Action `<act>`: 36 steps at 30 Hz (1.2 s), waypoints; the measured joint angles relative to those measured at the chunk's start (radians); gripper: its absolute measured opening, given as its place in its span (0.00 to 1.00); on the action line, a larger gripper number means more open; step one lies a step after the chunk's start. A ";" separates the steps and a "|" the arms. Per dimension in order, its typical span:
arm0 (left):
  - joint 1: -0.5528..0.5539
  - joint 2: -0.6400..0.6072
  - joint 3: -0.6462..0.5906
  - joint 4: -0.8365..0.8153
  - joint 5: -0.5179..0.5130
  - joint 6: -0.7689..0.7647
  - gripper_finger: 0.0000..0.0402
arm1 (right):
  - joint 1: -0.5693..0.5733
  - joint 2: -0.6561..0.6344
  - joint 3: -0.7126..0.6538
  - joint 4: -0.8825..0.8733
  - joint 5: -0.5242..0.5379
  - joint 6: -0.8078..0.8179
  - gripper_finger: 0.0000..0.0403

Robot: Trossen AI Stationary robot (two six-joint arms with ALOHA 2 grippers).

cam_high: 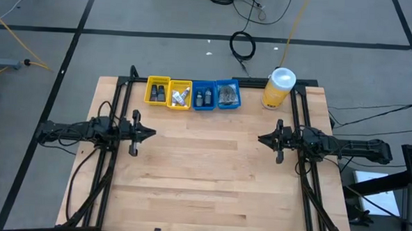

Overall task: Pick & Place Travel size toiletries
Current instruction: Return to Home Position

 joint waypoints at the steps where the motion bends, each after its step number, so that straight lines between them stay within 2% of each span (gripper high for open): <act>1: 0.000 0.000 0.000 0.005 0.000 0.000 0.06 | 0.000 0.000 0.000 0.000 0.000 0.000 0.11; 7: 0.000 0.001 0.000 0.009 0.000 0.000 0.06 | 0.000 0.000 0.000 0.000 0.000 0.000 0.11; 16: 0.000 0.001 0.000 0.013 0.001 0.000 0.00 | 0.000 0.000 0.000 0.000 0.000 0.000 0.11; 20: 0.000 0.001 0.001 0.013 0.001 0.000 0.03 | 0.000 -0.003 0.000 -0.001 0.000 0.000 0.11; 24: 0.000 0.001 0.002 0.014 0.002 0.001 0.06 | 0.001 -0.067 0.000 -0.002 0.000 -0.030 0.11; 27: 0.000 0.001 0.002 0.015 0.003 0.001 0.07 | 0.021 -0.143 0.000 -0.001 -0.002 -0.143 0.11; 29: 0.000 0.001 0.002 0.016 0.003 0.001 0.06 | 0.035 -0.144 0.000 -0.003 -0.004 -0.189 0.11; 33: 0.000 0.001 0.003 0.016 -0.005 0.001 0.04 | 0.050 -0.144 0.000 -0.026 -0.010 -0.175 0.11; 36: 0.000 0.001 0.003 0.017 -0.009 0.001 0.02 | 0.061 -0.144 0.000 -0.029 -0.053 -0.157 0.11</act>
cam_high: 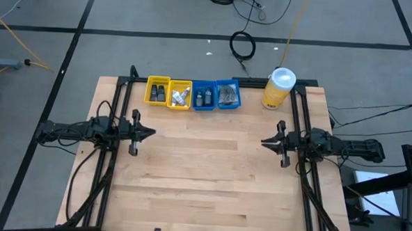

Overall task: Pick & Place Travel size toiletries
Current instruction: Return to Home Position

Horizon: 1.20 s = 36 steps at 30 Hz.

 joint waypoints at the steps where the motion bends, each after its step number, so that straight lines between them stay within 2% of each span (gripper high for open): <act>1: 0.000 0.000 0.000 0.000 0.000 0.000 0.01 | 0.001 0.000 0.000 0.000 -0.013 0.000 0.11; 6: 0.000 0.000 0.000 -0.001 -0.004 0.000 0.02 | 0.001 0.012 0.000 0.005 -0.022 0.061 0.11; 14: 0.000 0.000 0.000 -0.002 -0.004 0.000 0.07 | 0.001 0.014 0.000 0.014 -0.024 0.052 0.11; 26: 0.000 0.000 0.000 -0.002 -0.004 0.000 0.00 | 0.001 0.014 0.000 0.014 -0.025 0.052 0.11; 36: 0.000 0.000 0.000 -0.002 -0.004 0.000 0.07 | 0.001 0.014 0.000 0.014 -0.025 0.052 0.11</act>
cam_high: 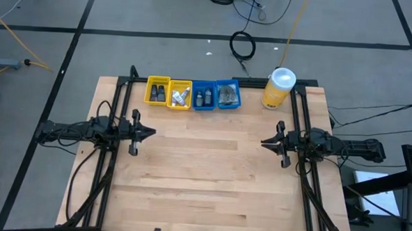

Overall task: Pick & Place Travel size toiletries
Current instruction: Return to Home Position

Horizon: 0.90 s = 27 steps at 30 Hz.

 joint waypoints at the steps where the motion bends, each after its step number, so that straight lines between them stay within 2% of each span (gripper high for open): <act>1: 0.000 0.000 0.000 0.000 0.000 0.000 0.07 | 0.000 0.000 0.000 0.000 0.000 0.000 0.11; 13: 0.000 0.000 0.000 0.000 0.000 0.000 0.00 | 0.000 0.000 0.000 0.000 0.000 0.000 0.11; 27: 0.000 0.000 0.000 0.000 0.000 0.000 0.07 | 0.000 0.000 0.000 0.000 0.000 0.000 0.11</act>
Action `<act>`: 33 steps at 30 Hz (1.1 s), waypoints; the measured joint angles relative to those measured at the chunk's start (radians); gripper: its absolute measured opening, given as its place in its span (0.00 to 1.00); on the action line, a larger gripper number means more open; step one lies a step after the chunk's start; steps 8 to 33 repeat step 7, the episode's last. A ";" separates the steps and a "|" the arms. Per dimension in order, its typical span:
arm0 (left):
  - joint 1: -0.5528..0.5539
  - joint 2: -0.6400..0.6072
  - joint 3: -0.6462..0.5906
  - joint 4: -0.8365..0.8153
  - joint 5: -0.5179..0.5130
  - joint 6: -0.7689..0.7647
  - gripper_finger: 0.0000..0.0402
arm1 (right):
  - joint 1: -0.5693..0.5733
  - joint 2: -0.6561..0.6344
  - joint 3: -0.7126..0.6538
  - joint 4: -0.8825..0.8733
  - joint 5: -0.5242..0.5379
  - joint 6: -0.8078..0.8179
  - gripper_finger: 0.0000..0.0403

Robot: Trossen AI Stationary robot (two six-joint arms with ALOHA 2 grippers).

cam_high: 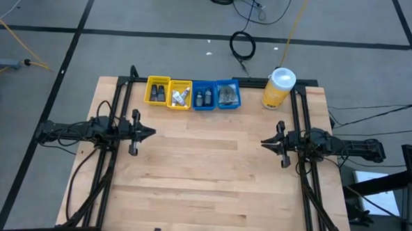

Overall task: Pick & Place Travel size toiletries
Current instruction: Return to Home Position

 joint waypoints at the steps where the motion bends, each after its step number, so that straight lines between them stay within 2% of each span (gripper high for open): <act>1: 0.000 0.000 0.000 0.000 0.000 0.000 0.06 | 0.000 0.000 0.000 0.000 0.000 0.000 0.11; 7: 0.000 0.000 0.000 0.000 0.000 0.000 0.02 | 0.000 0.000 0.000 0.000 0.000 0.000 0.11; 33: 0.000 0.000 0.000 0.000 0.000 0.000 0.02 | 0.000 0.000 0.000 0.000 0.000 0.000 0.11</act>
